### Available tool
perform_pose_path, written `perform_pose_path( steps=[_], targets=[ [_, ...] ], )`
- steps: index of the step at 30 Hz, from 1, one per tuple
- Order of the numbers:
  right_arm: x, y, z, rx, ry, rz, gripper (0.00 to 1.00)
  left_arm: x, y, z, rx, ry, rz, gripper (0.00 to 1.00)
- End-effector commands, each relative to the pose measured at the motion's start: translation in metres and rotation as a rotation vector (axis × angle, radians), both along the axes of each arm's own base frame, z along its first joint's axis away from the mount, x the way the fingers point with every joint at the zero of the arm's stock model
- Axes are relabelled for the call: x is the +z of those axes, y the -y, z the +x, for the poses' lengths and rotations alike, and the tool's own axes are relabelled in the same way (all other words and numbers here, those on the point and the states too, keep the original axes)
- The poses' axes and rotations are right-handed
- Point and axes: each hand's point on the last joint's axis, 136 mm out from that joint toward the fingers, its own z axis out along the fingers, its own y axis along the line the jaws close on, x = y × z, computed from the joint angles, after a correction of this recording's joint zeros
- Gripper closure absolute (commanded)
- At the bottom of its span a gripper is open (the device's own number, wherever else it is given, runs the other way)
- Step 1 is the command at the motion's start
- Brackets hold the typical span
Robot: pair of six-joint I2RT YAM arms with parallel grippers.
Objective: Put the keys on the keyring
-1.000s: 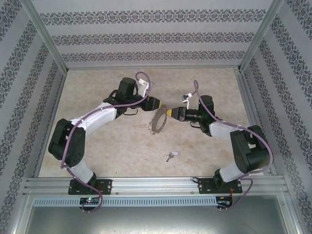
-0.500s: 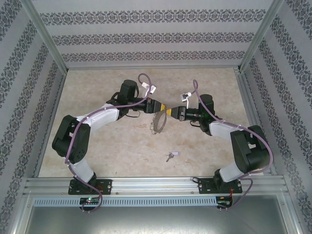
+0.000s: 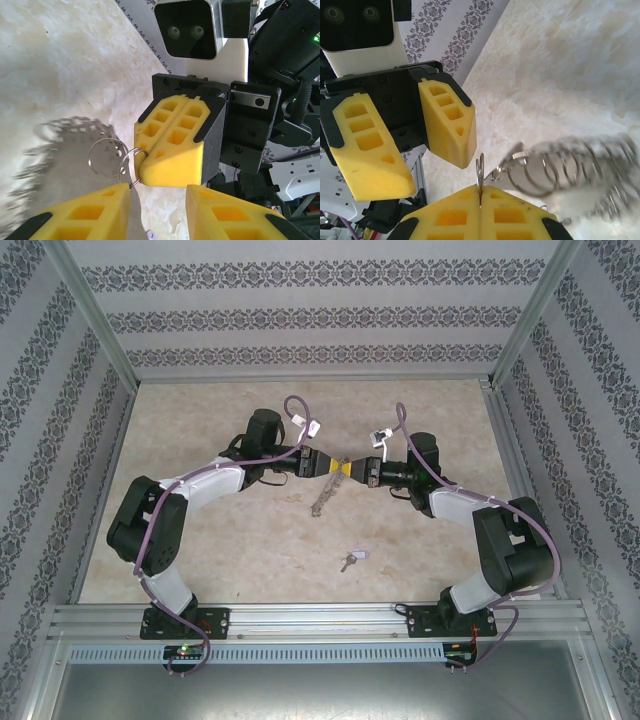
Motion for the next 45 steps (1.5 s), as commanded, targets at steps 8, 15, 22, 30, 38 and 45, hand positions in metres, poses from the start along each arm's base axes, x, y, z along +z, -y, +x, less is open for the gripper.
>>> perform_pose_path(
  steps=[8, 15, 22, 30, 38, 45],
  targets=[
    [0.017, -0.001, 0.006, 0.021, 0.088, 0.017, 1.00, 0.004, 0.008, 0.003, -0.003, 0.031, -0.033, 0.64],
    [0.017, -0.001, 0.007, 0.027, 0.091, 0.019, 1.00, -0.004, 0.010, 0.009, -0.006, 0.025, -0.021, 0.62],
    [0.017, -0.002, 0.007, 0.029, 0.092, 0.020, 1.00, -0.008, 0.013, 0.010, -0.018, 0.013, -0.044, 0.62],
    [0.017, -0.003, 0.006, 0.034, 0.091, 0.021, 1.00, -0.001, 0.017, 0.013, -0.030, 0.019, -0.083, 0.62],
    [0.016, -0.004, 0.008, 0.031, 0.089, 0.019, 1.00, 0.002, 0.019, 0.009, -0.052, 0.012, -0.098, 0.68],
    [0.016, -0.004, 0.009, 0.031, 0.089, 0.020, 1.00, -0.002, 0.017, 0.005, -0.054, 0.004, -0.092, 0.81]
  ],
)
